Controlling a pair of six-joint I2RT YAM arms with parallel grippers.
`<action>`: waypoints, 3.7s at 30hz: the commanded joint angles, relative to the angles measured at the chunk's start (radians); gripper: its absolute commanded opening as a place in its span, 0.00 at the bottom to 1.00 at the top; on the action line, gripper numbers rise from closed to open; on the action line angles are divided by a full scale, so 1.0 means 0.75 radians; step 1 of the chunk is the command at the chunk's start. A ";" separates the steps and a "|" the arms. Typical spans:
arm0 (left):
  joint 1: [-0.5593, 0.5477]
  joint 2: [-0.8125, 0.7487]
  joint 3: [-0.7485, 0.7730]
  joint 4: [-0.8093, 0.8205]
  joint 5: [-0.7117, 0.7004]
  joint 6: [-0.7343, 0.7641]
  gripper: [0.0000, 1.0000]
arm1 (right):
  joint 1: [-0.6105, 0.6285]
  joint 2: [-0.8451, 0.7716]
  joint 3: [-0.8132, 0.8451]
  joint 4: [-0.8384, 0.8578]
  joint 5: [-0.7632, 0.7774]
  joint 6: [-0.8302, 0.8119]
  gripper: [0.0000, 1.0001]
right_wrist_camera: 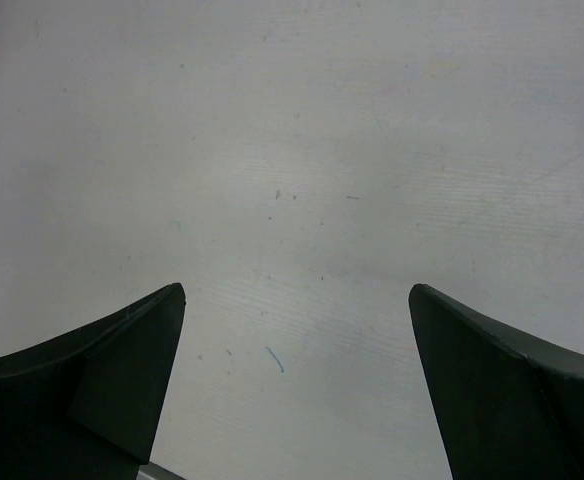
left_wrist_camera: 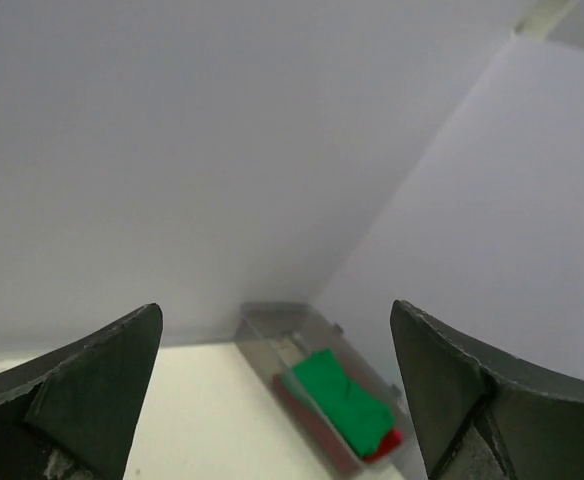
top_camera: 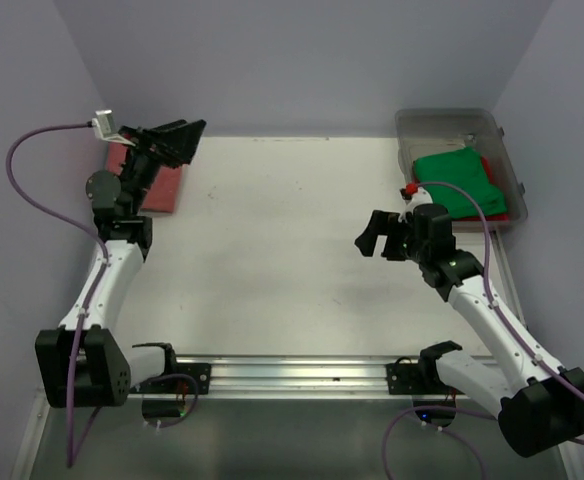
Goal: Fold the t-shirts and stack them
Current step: Put the neatly folded tshirt into the corner of the board with the left arm
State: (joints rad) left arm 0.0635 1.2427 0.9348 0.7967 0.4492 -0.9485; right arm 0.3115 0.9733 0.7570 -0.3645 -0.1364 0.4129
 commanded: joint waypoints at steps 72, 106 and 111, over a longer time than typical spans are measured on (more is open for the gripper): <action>-0.580 -0.033 0.120 -1.756 -0.718 0.766 1.00 | -0.409 1.181 1.265 -0.576 0.822 -0.031 0.99; -0.576 -0.215 0.016 -1.637 -0.605 0.766 1.00 | 0.159 0.545 0.602 -0.365 0.288 -0.080 0.99; -0.576 -0.239 -0.003 -1.615 -0.607 0.762 1.00 | 0.194 0.514 0.572 -0.330 0.270 -0.088 0.99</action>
State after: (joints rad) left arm -0.3679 1.0924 0.9421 -0.4717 -0.0235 -0.3988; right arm 0.4461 1.3960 1.1809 -0.6609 0.0879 0.3603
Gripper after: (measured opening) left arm 0.999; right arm 0.988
